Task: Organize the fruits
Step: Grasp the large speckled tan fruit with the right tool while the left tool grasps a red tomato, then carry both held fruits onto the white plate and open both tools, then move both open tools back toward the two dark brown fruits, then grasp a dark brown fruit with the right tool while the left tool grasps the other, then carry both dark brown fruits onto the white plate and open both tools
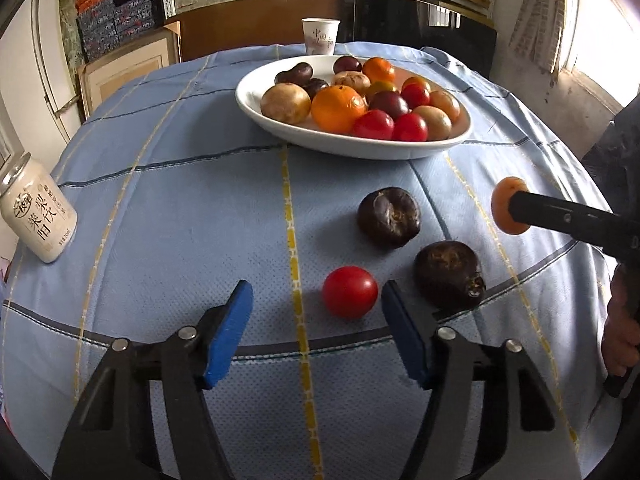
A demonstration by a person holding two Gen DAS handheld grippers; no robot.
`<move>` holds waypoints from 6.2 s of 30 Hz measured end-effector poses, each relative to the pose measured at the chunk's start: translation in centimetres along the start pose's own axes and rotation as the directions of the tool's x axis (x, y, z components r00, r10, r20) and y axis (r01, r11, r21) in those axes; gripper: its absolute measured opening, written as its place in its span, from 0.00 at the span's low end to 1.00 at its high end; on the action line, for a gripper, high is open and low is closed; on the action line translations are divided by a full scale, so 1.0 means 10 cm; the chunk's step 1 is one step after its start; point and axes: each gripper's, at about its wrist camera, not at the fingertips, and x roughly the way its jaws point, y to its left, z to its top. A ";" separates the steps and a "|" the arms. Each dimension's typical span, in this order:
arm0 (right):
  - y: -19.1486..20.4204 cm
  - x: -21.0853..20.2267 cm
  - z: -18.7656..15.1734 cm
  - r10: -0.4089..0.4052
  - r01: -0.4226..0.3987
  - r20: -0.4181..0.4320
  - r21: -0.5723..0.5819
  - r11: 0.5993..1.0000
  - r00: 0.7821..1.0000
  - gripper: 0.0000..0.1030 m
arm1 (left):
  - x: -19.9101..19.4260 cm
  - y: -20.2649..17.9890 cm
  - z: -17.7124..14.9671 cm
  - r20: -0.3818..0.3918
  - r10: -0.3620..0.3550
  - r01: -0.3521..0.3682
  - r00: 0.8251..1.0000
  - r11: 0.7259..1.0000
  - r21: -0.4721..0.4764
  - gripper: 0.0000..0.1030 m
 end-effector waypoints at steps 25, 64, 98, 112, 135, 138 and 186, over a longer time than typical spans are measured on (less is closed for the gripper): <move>0.01 0.01 -0.02 -0.007 0.007 -0.009 0.002 1.000 1.000 0.39 | 0.04 -0.10 0.02 -0.001 -0.064 0.064 0.998 0.997 0.046 0.26; -0.11 0.36 1.16 -0.136 0.158 0.233 -0.075 0.985 0.963 0.57 | 0.44 0.13 1.81 0.198 0.010 -0.004 0.980 1.000 -0.027 0.83; 0.76 0.27 -0.22 -0.122 0.099 -0.044 -0.350 0.932 0.992 0.63 | -0.14 0.44 0.29 0.085 0.102 -0.080 0.991 0.969 -0.234 0.96; 0.76 0.43 -0.25 -0.157 0.113 -0.097 -0.358 0.927 0.983 0.50 | -0.14 0.45 0.29 0.079 0.095 -0.072 0.992 0.966 -0.250 0.96; 0.44 0.06 -0.03 -0.171 0.179 0.061 -0.190 0.965 0.983 0.42 | -0.07 0.47 0.27 0.047 0.093 -0.077 0.995 0.959 -0.272 0.96; 0.26 -0.05 0.04 -0.192 0.201 0.081 -0.119 0.972 0.978 0.42 | -0.03 0.37 0.27 0.038 0.068 -0.057 0.997 0.972 -0.228 0.95; 0.21 -0.05 0.04 -0.187 0.192 0.064 -0.090 0.977 0.980 0.42 | 0.14 -0.45 0.40 0.047 -0.068 0.066 0.997 0.997 0.051 0.40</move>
